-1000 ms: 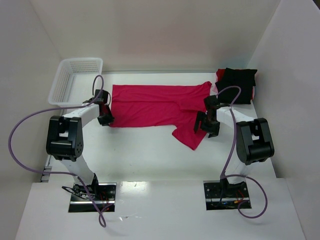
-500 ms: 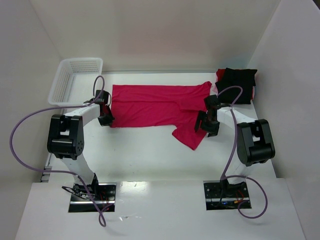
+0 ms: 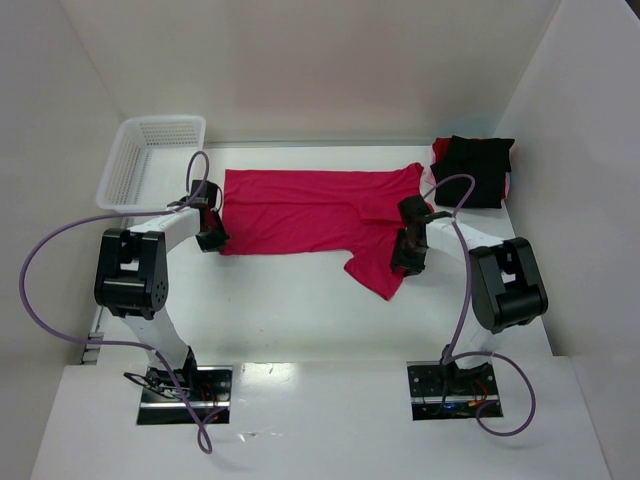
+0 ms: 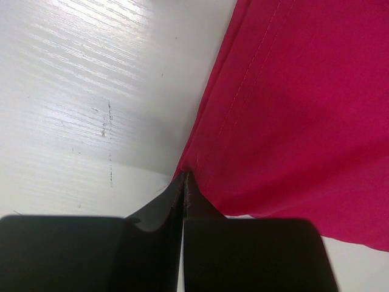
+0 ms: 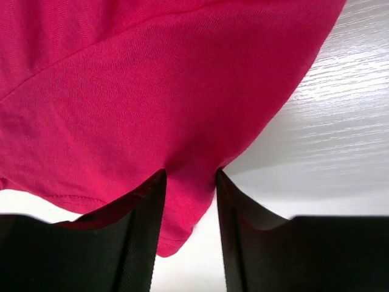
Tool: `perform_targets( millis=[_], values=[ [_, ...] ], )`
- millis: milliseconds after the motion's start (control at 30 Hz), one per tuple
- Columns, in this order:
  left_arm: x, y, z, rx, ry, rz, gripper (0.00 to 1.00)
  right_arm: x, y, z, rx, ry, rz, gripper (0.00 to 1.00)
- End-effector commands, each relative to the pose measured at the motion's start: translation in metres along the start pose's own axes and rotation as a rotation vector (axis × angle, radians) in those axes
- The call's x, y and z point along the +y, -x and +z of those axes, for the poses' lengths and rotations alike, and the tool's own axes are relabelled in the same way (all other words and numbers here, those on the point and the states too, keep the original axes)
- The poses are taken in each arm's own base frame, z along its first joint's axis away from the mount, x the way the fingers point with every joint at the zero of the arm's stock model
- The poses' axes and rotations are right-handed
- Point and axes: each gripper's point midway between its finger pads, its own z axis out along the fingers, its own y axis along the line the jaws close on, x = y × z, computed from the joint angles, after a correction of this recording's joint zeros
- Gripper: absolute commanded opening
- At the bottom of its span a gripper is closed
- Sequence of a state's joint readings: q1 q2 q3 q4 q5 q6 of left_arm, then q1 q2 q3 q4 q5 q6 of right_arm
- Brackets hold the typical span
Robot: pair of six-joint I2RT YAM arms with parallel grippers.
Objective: Fold and stack the t-shirts
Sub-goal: Grap the side of the flattened tshirt closest away from the robot with both arms
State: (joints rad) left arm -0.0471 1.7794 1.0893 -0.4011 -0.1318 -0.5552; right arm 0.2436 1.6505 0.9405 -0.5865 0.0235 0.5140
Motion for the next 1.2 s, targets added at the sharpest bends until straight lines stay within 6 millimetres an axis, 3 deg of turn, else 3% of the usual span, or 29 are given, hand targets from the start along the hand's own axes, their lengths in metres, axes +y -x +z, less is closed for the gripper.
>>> perform_targets(
  millis=[0,233,500,667,867,1100,1167],
  values=[
    [0.000,-0.003,0.005,0.010,0.000,0.000,0.00,0.000,0.006,0.005,-0.032,-0.030,0.004,0.42],
    [-0.001,-0.001,0.006,0.002,-0.004,-0.001,0.00,-0.003,0.005,0.005,-0.030,-0.043,0.012,0.19],
    [-0.004,0.007,-0.002,-0.031,-0.021,-0.005,0.00,0.002,0.020,-0.011,-0.093,-0.027,0.016,0.01],
    [-0.007,0.016,-0.009,-0.058,-0.034,0.003,0.00,0.019,0.037,-0.028,-0.135,0.040,0.019,0.00],
    [-0.016,0.036,-0.031,-0.116,-0.073,0.017,0.00,0.039,0.072,-0.068,-0.252,0.113,0.016,0.00],
    [-0.032,0.066,-0.052,-0.182,-0.124,0.055,0.00,0.049,0.104,-0.094,-0.342,0.136,0.014,0.00],
    [-0.036,0.073,-0.057,-0.197,-0.142,0.065,0.00,0.044,0.113,-0.093,-0.351,0.136,0.027,0.00]
  ],
)
